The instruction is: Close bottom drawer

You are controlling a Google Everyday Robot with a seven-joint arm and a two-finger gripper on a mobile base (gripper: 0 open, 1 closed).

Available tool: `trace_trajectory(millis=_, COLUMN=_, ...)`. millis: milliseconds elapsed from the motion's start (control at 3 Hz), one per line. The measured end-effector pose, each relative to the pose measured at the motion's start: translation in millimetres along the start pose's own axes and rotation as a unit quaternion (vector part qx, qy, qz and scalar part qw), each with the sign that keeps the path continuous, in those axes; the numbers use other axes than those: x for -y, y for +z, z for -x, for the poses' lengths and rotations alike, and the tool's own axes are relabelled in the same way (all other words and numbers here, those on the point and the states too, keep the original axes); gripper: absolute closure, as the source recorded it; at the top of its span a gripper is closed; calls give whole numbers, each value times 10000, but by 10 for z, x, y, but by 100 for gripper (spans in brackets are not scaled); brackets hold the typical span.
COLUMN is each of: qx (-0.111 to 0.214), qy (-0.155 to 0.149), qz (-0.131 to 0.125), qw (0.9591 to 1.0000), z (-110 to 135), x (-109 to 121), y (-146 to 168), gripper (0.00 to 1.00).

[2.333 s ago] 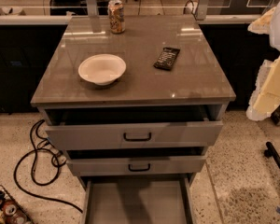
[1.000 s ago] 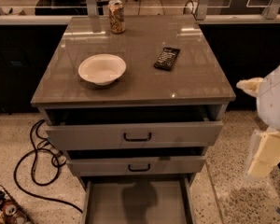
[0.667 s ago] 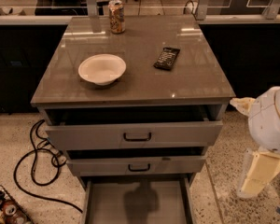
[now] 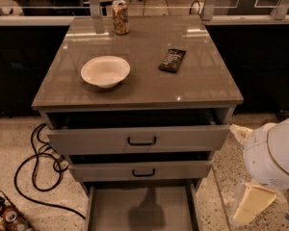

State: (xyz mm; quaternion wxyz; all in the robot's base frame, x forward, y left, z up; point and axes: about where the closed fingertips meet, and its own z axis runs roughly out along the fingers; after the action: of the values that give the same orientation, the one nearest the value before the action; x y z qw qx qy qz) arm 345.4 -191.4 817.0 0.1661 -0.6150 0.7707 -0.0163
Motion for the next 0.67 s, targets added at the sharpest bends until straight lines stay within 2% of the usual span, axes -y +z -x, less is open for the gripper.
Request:
trace_trajectory(millis=333, qx=-85, qy=-94, qz=75, qw=9999, z=-144, x=-123, y=341, gripper=0)
trace_trajectory(millis=667, qx=-269, qy=-210, qz=218, qw=9992, z=-383, x=-398, y=800, gripper=0)
